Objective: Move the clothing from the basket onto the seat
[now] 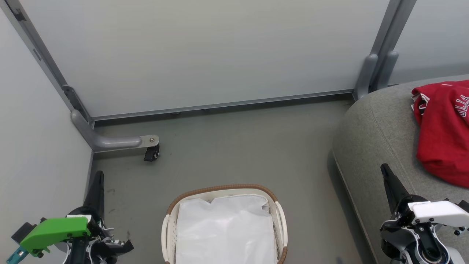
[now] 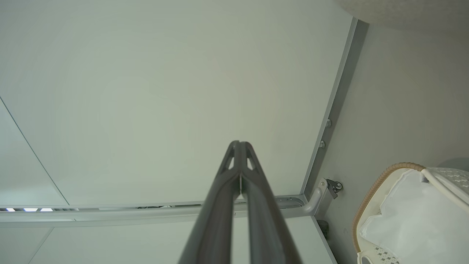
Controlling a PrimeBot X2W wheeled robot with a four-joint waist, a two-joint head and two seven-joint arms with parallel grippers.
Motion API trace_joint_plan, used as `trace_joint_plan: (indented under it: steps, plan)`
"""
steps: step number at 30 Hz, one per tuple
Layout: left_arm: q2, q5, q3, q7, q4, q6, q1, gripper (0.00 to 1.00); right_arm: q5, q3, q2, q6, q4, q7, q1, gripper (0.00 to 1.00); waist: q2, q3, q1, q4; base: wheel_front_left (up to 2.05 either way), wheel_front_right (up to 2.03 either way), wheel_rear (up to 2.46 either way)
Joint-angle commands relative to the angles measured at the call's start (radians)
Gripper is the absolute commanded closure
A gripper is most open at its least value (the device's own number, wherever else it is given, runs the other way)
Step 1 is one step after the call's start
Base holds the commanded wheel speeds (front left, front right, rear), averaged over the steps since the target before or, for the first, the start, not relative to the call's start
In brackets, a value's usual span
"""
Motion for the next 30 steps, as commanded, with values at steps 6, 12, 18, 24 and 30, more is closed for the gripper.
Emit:
trace_joint_plan:
  steps: [6,12,18,24,30]
  plan:
    - [0.006,-0.003,0.002,0.003,-0.002,-0.006,-0.010,1.00,0.003,-0.002,-0.006,-0.001,-0.004,0.003,-0.002,1.00,0.0000,0.000,0.0000,0.000,0.00,0.00,0.00]
    - [0.006,-0.003,0.002,0.003,-0.002,-0.006,-0.010,1.00,0.003,-0.002,-0.006,-0.001,-0.004,0.003,-0.002,1.00,0.0000,0.000,0.0000,0.000,0.00,0.00,0.00]
    - [0.006,-0.003,0.002,0.003,-0.002,-0.006,-0.010,1.00,0.003,-0.002,-0.006,-0.001,-0.004,0.003,-0.002,1.00,0.0000,0.000,0.0000,0.000,0.00,0.00,0.00]
    - [0.006,-0.003,0.002,0.003,-0.002,-0.006,-0.010,1.00,0.003,-0.002,-0.006,-0.001,-0.004,0.003,-0.002,1.00,0.0000,0.000,0.0000,0.000,0.00,0.00,0.00]
    - [0.006,-0.003,0.002,0.003,-0.002,-0.006,-0.010,1.00,0.003,-0.002,-0.006,-0.001,-0.004,0.003,-0.002,1.00,0.0000,0.000,0.0000,0.000,0.00,0.00,0.00]
